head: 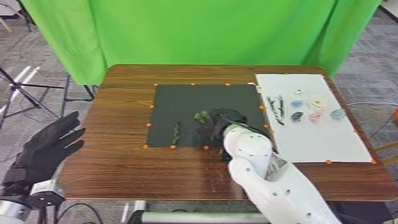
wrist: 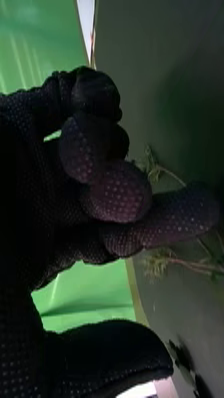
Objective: Arrange flowers
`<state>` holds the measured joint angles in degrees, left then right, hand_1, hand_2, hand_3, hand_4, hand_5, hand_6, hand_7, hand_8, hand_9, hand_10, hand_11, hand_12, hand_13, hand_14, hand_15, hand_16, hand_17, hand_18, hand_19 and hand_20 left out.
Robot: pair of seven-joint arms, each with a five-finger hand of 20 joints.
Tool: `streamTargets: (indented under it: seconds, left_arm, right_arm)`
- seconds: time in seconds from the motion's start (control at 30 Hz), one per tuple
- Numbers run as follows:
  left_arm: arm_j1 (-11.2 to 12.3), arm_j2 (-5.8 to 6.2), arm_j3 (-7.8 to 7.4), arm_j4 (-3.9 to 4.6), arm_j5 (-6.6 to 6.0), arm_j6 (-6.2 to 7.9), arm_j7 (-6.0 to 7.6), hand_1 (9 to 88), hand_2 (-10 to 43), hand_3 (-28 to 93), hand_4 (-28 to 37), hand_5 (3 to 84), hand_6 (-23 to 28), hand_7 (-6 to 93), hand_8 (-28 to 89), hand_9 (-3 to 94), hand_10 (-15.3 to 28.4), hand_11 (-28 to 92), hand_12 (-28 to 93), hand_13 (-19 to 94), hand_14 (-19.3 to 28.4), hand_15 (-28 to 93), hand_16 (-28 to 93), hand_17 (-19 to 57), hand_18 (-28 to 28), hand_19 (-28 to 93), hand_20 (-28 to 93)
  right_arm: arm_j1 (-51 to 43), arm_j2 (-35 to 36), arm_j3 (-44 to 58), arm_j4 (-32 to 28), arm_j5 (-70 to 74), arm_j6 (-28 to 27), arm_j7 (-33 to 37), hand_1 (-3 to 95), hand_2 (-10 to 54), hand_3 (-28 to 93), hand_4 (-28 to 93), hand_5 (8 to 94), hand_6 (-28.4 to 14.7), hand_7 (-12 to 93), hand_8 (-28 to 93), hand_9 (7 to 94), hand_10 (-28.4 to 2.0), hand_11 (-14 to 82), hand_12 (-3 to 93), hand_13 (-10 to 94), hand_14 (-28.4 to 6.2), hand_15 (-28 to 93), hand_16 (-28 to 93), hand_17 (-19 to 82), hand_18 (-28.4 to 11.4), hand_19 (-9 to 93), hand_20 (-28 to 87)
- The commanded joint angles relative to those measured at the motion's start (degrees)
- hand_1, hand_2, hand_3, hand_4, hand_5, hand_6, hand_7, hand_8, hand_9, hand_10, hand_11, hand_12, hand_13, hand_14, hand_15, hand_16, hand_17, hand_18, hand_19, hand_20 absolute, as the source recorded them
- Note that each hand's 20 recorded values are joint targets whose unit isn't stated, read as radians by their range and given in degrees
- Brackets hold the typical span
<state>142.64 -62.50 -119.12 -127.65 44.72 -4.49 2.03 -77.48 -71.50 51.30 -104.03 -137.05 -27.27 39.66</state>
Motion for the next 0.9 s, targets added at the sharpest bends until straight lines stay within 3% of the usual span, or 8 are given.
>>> streamTargets:
  seconds: [0.03,0.27,0.4,0.5,0.6,0.73,0.83,0.9]
  left_arm:
    - [-0.1,0.2,0.22,0.07,-0.02,-0.35,-0.45,24.1,-7.5,70,-26.2,25.7,1.5,18.4,-10,19.5,9.1,13,19,15,11.7,19,7,-10.2,16.9,34,11]
    - [0.3,-0.05,0.01,-0.12,-0.03,-0.29,-0.3,24.1,-7.5,70,-26.2,25.7,1.5,18.4,-10,19.5,9.1,13,19,15,11.7,19,7,-10.1,16.9,34,11]
    - [0.4,-0.17,-0.16,-0.09,-0.05,-0.28,-0.27,24.0,-7.7,70,-26.3,25.7,1.5,18.4,-10,19.5,9.1,13,19,15,11.7,19,7,-10.2,16.9,34,11]
    - [0.5,-0.28,-0.2,-0.18,-0.01,-0.3,-0.14,24.0,-7.6,70,-26.3,25.8,1.6,18.4,-10,19.5,9.1,13,19,15,11.8,19,7,-10.2,16.9,34,11]
    - [0.5,-0.34,-0.24,-0.17,-0.04,-0.27,-0.16,24.1,-7.6,70,-26.3,25.8,1.6,18.4,-10,19.5,9.1,13,19,15,11.7,19,7,-10.1,16.9,34,11]
    - [0.7,-0.3,-0.29,-0.22,0.0,-0.23,-0.04,24.1,-7.5,70,-26.3,25.8,1.6,18.3,-10,19.5,9.1,13,19,15,11.7,19,7,-10.2,16.8,34,11]
    - [0.4,-0.19,-0.21,-0.06,-0.05,-0.29,-0.07,24.1,-7.5,70,-26.2,25.8,1.6,18.4,-10,19.5,9.1,13,19,15,11.7,19,7,-10.2,16.9,34,11]
    - [0.6,-0.08,-0.22,-0.1,-0.11,-0.21,-0.05,24.1,-7.5,70,-26.3,25.7,1.6,18.3,-10,19.5,9.1,13,19,15,11.8,19,7,-10.1,16.9,34,11]
  right_arm:
    - [-1.3,-1.2,-1.7,1.2,-0.9,-0.4,-2.1,11.9,1.5,73,-24,75.1,-2.0,44,-10,79.0,-12.3,56.7,46.8,69,-13.1,81,38,27,-25.3,87,56]
    - [-1.9,-0.7,-1.5,0.3,-0.8,-2.5,-0.9,11.8,1.6,73,-24,75.2,-2.0,44,-10,79.1,-12.3,56.5,46.6,68,-13.0,81,38,27,-25.4,86,57]
    - [-2.1,0.8,-0.6,-2.4,-3.5,-0.5,-0.6,11.8,1.7,73,-24,74.9,-1.9,45,-10,78.9,-12.6,57.7,47.1,68,-13.4,82,38,27,-25.6,86,57]
    - [-2.9,2.6,0.6,-4.9,-2.6,3.5,-0.7,12.6,1.5,74,-23,73.8,-1.7,49,-10,78.3,-12.8,60.0,48.8,68,-13.8,83,40,27,-25.6,86,57]
    - [-4.3,4.7,1.1,-6.7,-3.9,11.2,-1.7,14.7,2.7,75,-22,70.0,-2.3,53,-12,73.9,-13.4,62.5,50.4,65,-14.8,86,41,26,-25.4,86,58]
    - [-6.4,7.3,1.8,-8.2,-3.6,19.9,-6.0,15.2,3.5,78,-21,63.8,-4.4,50,-13,67.1,-14.0,62.7,51.7,58,-16.6,86,40,21,-24.6,82,58]
    - [-7.0,8.5,1.6,-8.4,-2.1,21.1,-6.9,15.2,4.5,80,-21,60.1,-4.0,48,-14,61.2,-15.0,61.7,51.2,53,-17.4,85,39,17,-24.3,79,58]
    - [-7.3,8.5,1.9,-8.2,-0.9,18.5,-7.3,14.9,5.3,81,-21,59.3,-3.8,45,-14,57.8,-16.4,61.3,50.9,50,-18.0,85,38,16,-24.3,77,58]
